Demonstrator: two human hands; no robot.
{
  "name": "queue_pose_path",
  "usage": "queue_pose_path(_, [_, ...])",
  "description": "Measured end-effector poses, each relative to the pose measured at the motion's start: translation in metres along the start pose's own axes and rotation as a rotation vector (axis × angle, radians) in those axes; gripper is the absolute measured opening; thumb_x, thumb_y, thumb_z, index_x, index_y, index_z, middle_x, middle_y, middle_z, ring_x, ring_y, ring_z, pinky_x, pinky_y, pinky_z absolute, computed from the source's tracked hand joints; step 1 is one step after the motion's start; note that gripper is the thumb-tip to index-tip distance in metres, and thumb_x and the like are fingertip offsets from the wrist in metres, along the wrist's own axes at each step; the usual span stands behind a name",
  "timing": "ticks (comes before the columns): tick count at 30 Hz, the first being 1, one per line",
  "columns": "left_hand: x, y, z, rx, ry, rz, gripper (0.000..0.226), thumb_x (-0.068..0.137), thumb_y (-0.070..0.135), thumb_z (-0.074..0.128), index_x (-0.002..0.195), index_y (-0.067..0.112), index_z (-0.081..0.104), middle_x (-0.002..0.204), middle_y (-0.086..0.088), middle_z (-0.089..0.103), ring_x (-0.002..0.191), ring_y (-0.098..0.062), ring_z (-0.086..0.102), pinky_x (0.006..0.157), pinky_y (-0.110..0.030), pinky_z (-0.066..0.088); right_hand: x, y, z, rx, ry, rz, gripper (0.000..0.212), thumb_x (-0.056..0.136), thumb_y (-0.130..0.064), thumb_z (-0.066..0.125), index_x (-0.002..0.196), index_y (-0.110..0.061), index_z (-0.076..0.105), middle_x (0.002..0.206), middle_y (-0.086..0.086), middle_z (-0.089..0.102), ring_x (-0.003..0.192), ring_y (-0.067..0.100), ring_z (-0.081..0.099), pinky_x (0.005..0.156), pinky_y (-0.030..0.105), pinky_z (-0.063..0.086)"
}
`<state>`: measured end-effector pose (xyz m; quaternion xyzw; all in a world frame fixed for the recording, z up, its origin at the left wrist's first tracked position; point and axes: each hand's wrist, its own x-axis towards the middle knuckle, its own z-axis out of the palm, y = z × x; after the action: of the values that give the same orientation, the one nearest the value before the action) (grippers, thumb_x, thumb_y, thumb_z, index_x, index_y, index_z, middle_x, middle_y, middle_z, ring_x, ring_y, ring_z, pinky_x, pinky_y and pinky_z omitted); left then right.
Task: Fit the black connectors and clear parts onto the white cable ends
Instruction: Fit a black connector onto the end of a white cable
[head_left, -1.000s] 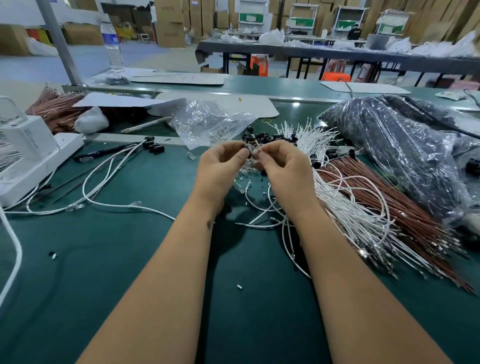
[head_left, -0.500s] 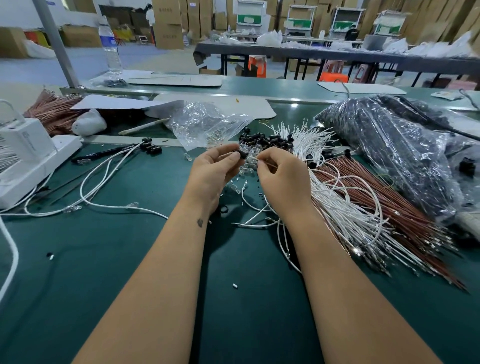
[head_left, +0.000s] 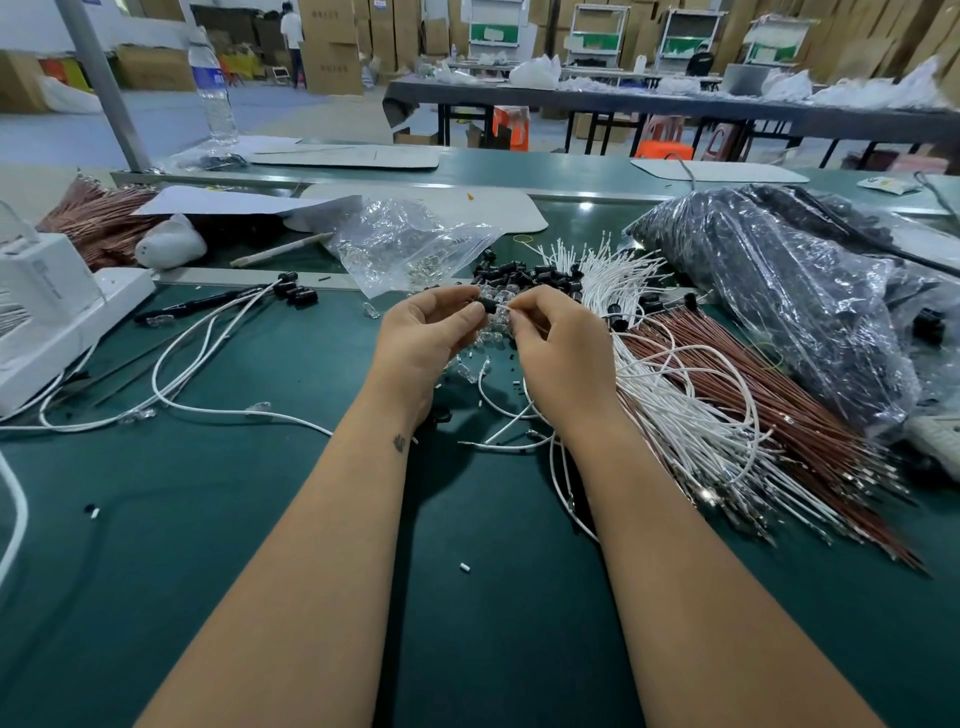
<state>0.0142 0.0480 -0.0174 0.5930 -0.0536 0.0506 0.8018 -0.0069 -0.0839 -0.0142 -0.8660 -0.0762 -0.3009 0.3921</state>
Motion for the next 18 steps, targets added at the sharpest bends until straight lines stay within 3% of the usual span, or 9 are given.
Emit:
queue_pose_path(6, [-0.0002,0.0009,0.0001,-0.059,-0.024,-0.016,0.022,0.085,-0.007,0.062,0.096,0.012,0.067,0.090,-0.007,0.069,0.084,-0.014,0.066,0.082,-0.020,0.054,0.0007,-0.0001,-0.0011,-0.047,0.004,0.040,0.010,0.094,-0.018,0.058,0.094,-0.018,0.068,0.077,-0.007,0.064,0.074,0.014,0.059,0.063,0.029,0.046])
queue_pose_path(10, [-0.0013,0.0012,0.0002,-0.075,-0.073,-0.020,0.024,0.085,-0.010,0.060,0.094,0.011,0.067,0.085,-0.004,0.070,0.082,-0.013,0.067,0.083,-0.021,0.054,0.0005,-0.0008,-0.0013,-0.035,0.006,0.056,0.011,0.093,-0.017,0.058,0.094,-0.018,0.068,0.078,-0.004,0.066,0.075,0.016,0.060,0.064,0.031,0.048])
queue_pose_path(14, [-0.0020,0.0016,0.0026,-0.070,-0.073,-0.043,0.016,0.088,-0.003,0.060,0.091,0.010,0.069,0.082,-0.004,0.072,0.078,-0.013,0.068,0.081,-0.022,0.055,0.0004,0.0002,0.0003,-0.041,-0.001,0.014,0.013,0.093,-0.013,0.057,0.095,-0.015,0.069,0.081,-0.003,0.066,0.073,0.013,0.057,0.060,0.022,0.041])
queue_pose_path(18, [-0.0011,0.0017,0.0011,-0.060,-0.008,-0.043,0.014,0.089,-0.002,0.060,0.088,0.009,0.069,0.080,-0.004,0.071,0.075,-0.013,0.067,0.078,-0.021,0.055,0.0002,-0.0017,0.0024,0.001,-0.010,-0.037,0.026,0.093,0.000,0.051,0.110,-0.007,0.069,0.102,0.005,0.070,0.091,0.015,0.061,0.076,0.015,0.041])
